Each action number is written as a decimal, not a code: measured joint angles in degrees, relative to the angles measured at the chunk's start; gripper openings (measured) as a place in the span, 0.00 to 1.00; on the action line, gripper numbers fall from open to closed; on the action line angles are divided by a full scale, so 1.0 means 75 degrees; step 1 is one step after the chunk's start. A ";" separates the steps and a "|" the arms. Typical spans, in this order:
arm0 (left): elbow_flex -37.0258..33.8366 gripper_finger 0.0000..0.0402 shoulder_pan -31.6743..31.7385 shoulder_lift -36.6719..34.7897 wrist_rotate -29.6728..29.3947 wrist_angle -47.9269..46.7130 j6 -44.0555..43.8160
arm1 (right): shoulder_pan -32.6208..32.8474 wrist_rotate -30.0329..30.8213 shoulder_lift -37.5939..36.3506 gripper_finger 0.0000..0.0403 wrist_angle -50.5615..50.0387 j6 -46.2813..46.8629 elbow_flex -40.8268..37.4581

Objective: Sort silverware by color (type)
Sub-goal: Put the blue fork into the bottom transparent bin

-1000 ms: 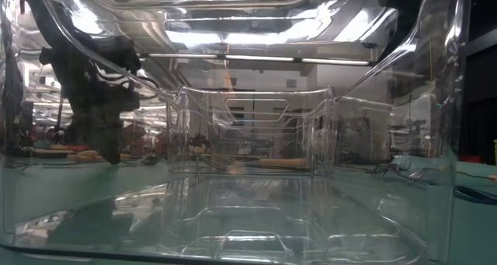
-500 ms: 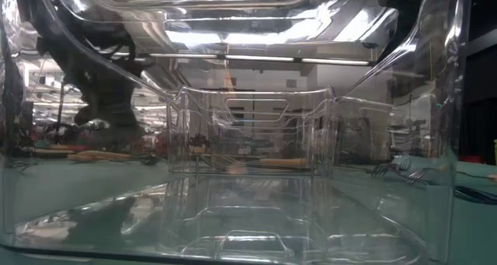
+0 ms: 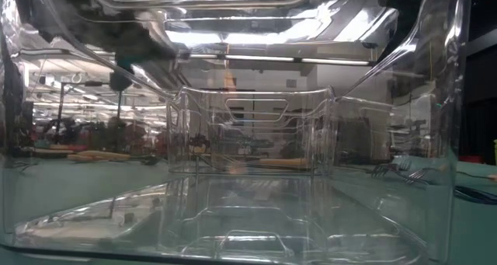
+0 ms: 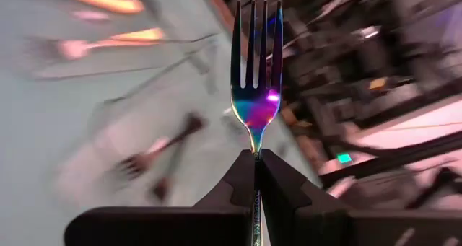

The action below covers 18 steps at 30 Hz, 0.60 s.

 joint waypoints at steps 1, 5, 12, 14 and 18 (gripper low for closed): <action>0.0002 0.01 -0.0263 0.0024 -0.0248 0.0230 -0.0158 | 0.0000 0.0000 0.0000 0.33 0.0000 0.0000 0.0000; 0.0005 0.01 -0.1488 0.0180 -0.1634 0.1085 -0.0380 | 0.0000 0.0000 0.0000 0.33 0.0000 0.0000 0.0000; 0.0005 0.01 -0.3426 0.0839 -0.3868 0.2378 -0.0815 | 0.0000 0.0003 0.0000 0.33 0.0000 0.0000 0.0000; 0.0005 0.01 -0.3819 0.1113 -0.4324 0.2738 -0.0899 | 0.0000 0.0008 0.0000 0.33 0.0000 0.0001 0.0000; 0.0005 0.01 -0.4362 0.1752 -0.4967 0.3716 -0.1075 | 0.0000 0.0014 0.0000 0.33 0.0000 0.0002 0.0000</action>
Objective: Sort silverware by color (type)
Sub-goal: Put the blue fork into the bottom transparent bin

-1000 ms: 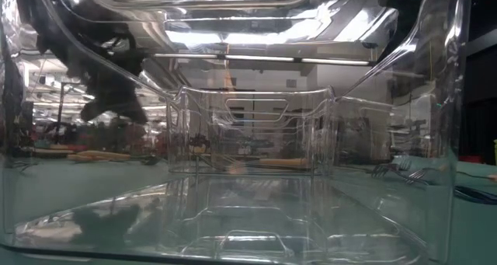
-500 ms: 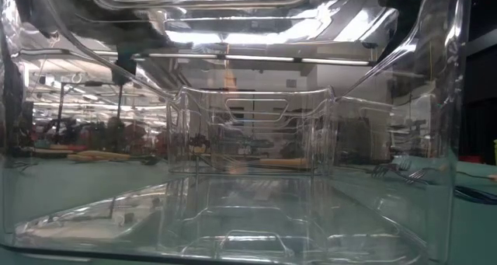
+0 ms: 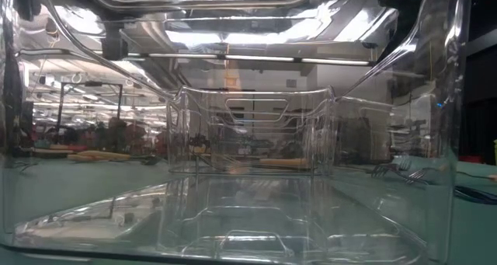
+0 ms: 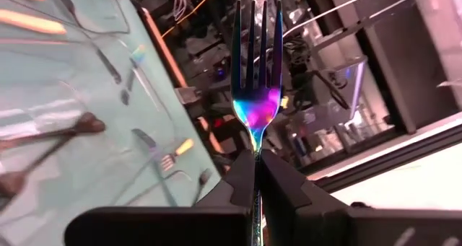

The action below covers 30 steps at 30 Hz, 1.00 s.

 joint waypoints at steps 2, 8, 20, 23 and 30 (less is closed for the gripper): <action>0.0002 0.01 -0.0188 0.0345 -0.0177 0.0536 -0.0008 | 0.0000 0.0003 0.0000 0.33 0.0000 -0.0001 0.0000; 0.0769 0.01 -0.0542 0.1511 -0.0413 0.0804 -0.0001 | 0.0000 0.0008 0.0000 0.33 0.0000 0.0001 0.0000; 0.2834 0.01 -0.0799 0.3752 -0.0411 0.0796 0.0198 | 0.0000 0.0009 0.0000 0.33 0.0000 0.0001 0.0003; 0.3283 0.01 -0.0799 0.4264 -0.0410 0.0793 0.0186 | 0.0000 0.0008 0.0000 0.33 0.0000 0.0003 0.0003; 0.3982 0.01 -0.0957 0.5251 -0.0233 0.0345 -0.0568 | 0.0000 -0.0007 0.0000 0.33 0.0000 0.0004 0.0003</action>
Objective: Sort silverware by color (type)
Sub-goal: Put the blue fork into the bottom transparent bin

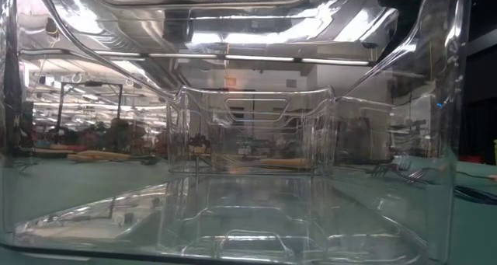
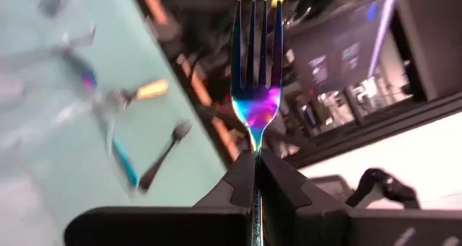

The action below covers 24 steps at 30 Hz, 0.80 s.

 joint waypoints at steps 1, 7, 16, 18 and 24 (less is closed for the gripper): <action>0.0033 0.01 -0.0053 0.0089 0.0004 -0.0157 -0.0212 | 0.0000 -0.0001 0.0000 0.33 0.0000 0.0000 0.0000; 0.0051 0.01 -0.0396 0.0216 -0.0030 -0.1184 -0.1535 | 0.0000 -0.0005 0.0000 0.33 0.0000 0.0000 0.0003; 0.0057 0.01 -0.0619 0.0216 -0.0147 -0.1554 -0.2527 | 0.0000 -0.0008 0.0000 0.33 0.0000 0.0000 0.0003; 0.0061 0.01 -0.0617 0.0216 -0.0145 -0.1553 -0.2744 | 0.0000 -0.0008 0.0000 0.33 0.0000 0.0000 0.0003; 0.0940 0.01 -0.0460 0.0216 0.0480 -0.3044 -0.2815 | 0.0000 -0.0008 0.0000 0.33 0.0000 0.0003 0.0003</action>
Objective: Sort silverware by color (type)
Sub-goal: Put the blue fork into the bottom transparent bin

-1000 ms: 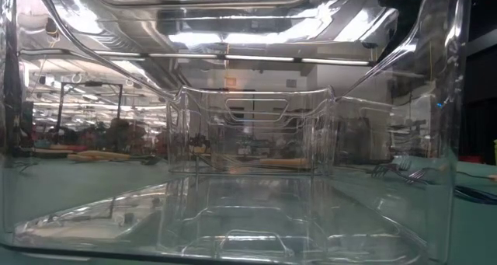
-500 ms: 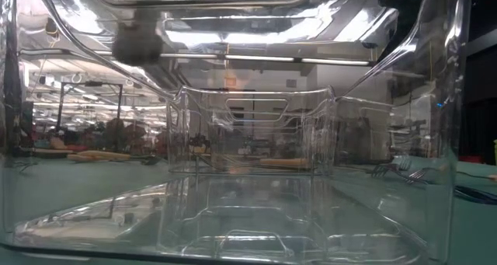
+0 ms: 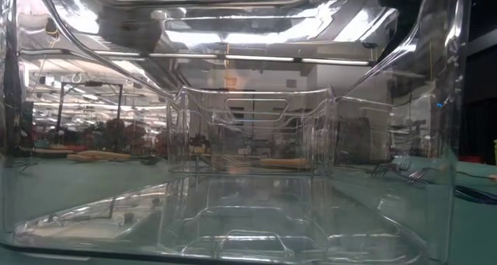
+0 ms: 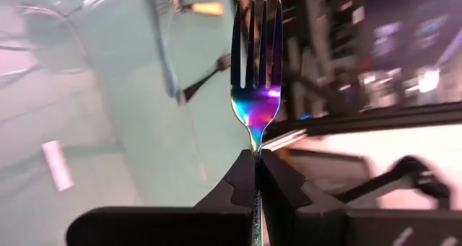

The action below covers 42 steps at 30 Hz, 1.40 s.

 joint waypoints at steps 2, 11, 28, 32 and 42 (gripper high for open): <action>0.0558 0.01 0.0074 0.0000 0.0268 -0.1189 0.0002 | 0.0000 0.0000 0.0000 0.33 0.0001 0.0000 0.0000; 0.2337 0.00 0.0401 -0.0003 0.0687 -0.4737 -0.0198 | 0.0000 -0.0003 0.0000 0.33 0.0003 -0.0001 0.0000; 0.2579 0.00 0.0933 0.0993 0.1981 -0.4901 -0.0618 | 0.0000 0.0006 0.0002 0.33 0.0032 -0.0001 0.0000; 0.2594 0.00 0.1031 0.1170 0.2172 -0.4999 -0.0586 | 0.0000 0.0009 0.0003 0.33 0.0032 -0.0002 0.0000; 0.2594 0.00 0.1161 0.1746 0.2491 -0.5036 -0.0581 | 0.0000 0.0011 0.0003 0.33 0.0031 -0.0003 0.0000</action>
